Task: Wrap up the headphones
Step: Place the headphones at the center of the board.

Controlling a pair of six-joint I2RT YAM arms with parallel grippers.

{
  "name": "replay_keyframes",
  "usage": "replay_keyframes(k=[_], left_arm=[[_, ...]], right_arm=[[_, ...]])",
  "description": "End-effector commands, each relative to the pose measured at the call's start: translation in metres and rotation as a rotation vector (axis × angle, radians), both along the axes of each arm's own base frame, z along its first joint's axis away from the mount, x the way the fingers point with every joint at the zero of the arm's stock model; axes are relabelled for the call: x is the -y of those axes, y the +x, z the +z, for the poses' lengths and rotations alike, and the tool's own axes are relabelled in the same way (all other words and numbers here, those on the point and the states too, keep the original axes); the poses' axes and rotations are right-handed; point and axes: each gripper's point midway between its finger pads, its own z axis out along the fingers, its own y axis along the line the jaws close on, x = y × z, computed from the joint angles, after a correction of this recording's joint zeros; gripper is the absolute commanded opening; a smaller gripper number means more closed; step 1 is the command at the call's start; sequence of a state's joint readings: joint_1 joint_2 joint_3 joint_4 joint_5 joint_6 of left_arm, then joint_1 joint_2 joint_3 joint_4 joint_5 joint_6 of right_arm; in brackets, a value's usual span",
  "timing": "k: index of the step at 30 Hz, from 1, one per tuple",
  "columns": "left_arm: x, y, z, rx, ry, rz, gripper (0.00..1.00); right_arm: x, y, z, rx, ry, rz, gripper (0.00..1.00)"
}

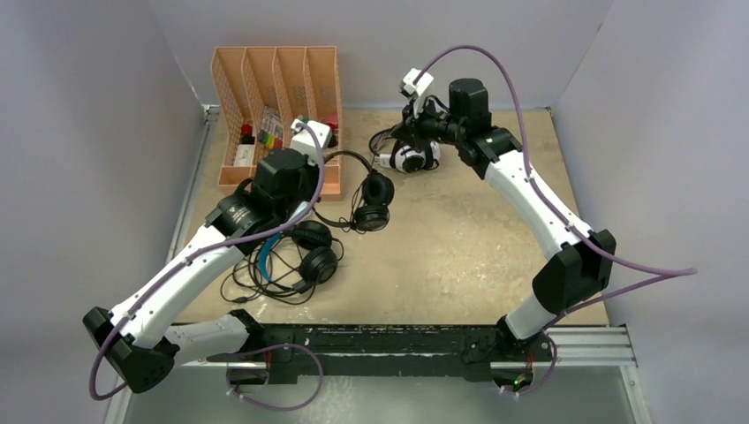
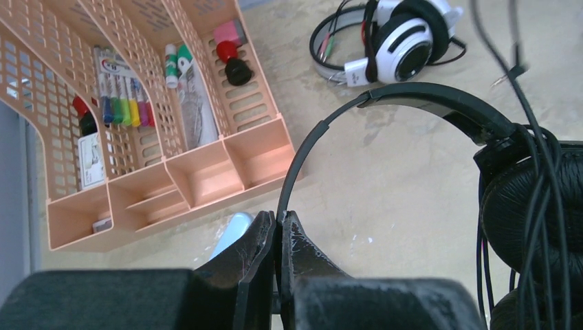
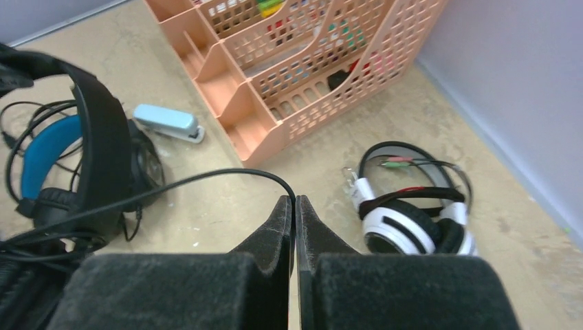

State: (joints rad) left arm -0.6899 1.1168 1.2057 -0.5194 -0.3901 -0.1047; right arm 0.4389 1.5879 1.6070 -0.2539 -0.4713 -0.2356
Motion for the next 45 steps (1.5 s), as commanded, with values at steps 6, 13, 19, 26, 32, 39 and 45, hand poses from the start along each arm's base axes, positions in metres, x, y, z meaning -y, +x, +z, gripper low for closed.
replay_keyframes(k=[6,13,19,26,32,39,45], left_arm=[[0.008,0.005,0.069,0.193,-0.334,0.064,0.00],[-0.009,0.024,0.078,0.266,-0.433,0.251,0.00],[-0.005,0.047,0.056,0.243,-0.515,0.386,0.00],[0.029,0.079,0.003,0.168,-0.567,0.412,0.00],[0.047,0.105,-0.062,0.106,-0.557,0.486,0.00],[0.062,0.122,-0.124,0.039,-0.541,0.533,0.00],[0.070,0.128,-0.152,0.002,-0.519,0.538,0.00]], right_arm=[[-0.030,-0.029,-0.030,-0.230,0.221,0.096,0.00],[-0.038,-0.067,-0.061,-0.609,0.437,0.055,0.00],[-0.038,-0.083,-0.068,-0.752,0.603,0.014,0.00],[-0.011,-0.070,-0.107,-0.830,0.688,-0.217,0.00],[0.015,-0.069,-0.152,-0.871,0.706,-0.395,0.00],[0.019,-0.071,-0.199,-0.924,0.681,-0.448,0.00],[0.018,-0.069,-0.229,-0.948,0.624,-0.453,0.00]])
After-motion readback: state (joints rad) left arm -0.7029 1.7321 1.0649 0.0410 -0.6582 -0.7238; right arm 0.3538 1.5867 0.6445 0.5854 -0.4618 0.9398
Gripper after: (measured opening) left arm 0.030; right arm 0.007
